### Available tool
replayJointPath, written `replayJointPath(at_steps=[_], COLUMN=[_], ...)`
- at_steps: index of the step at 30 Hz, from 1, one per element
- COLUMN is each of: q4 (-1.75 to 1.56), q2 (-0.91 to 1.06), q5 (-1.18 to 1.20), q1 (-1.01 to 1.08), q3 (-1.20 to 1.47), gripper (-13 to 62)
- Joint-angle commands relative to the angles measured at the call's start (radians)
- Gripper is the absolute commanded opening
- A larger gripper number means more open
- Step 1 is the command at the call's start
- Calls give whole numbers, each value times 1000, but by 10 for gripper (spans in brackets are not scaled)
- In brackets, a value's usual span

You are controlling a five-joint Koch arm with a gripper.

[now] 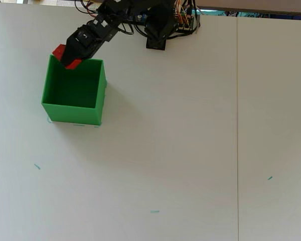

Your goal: Grasp a red block and put it in the green bin.

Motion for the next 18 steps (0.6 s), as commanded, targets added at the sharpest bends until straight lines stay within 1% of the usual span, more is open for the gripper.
replayJointPath(at_steps=[1,15,16,17,18], q4=[-89,-112,-118,-118,-118], q2=[3,-37,-37,-37,-37], q5=[-2,-2,-3,-3,-3], q1=[3,3,3,3,3], q3=[-32,8,14,21,21], gripper=[36,39,105,359,387])
